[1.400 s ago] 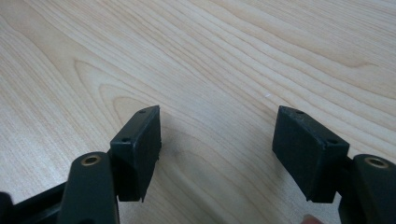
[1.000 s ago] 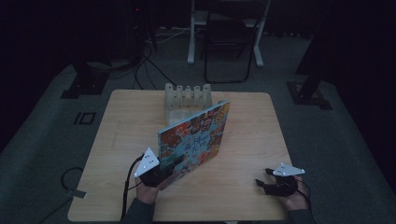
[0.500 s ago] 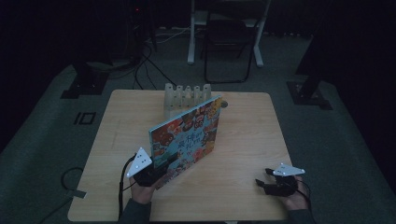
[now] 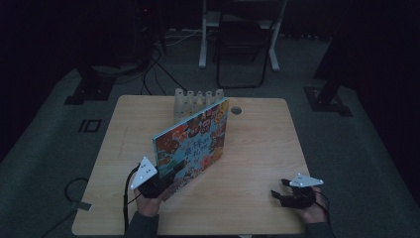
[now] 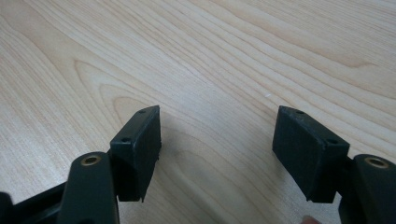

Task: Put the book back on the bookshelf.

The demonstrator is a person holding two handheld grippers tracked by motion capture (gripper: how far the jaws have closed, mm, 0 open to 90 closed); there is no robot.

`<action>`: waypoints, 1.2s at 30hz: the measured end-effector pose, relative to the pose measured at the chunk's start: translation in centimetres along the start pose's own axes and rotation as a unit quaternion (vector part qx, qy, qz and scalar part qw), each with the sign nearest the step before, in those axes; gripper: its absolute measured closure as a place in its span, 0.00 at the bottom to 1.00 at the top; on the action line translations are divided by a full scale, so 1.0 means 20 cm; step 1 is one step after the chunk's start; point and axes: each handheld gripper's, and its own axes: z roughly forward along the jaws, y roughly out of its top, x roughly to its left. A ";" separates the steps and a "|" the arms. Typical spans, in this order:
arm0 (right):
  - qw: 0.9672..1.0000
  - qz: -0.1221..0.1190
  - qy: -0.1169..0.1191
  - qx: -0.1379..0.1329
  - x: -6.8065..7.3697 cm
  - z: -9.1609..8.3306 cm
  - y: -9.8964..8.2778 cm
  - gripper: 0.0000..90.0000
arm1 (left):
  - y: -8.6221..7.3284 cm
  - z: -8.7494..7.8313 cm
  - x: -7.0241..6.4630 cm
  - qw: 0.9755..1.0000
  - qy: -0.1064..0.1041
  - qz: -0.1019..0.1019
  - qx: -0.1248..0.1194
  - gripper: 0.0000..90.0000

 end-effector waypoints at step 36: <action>1.000 -0.001 0.000 0.000 0.00 0.00 0.00 0.35 | 0.03 -0.07 -0.01 0.998 0.051 0.015 -0.028 0.90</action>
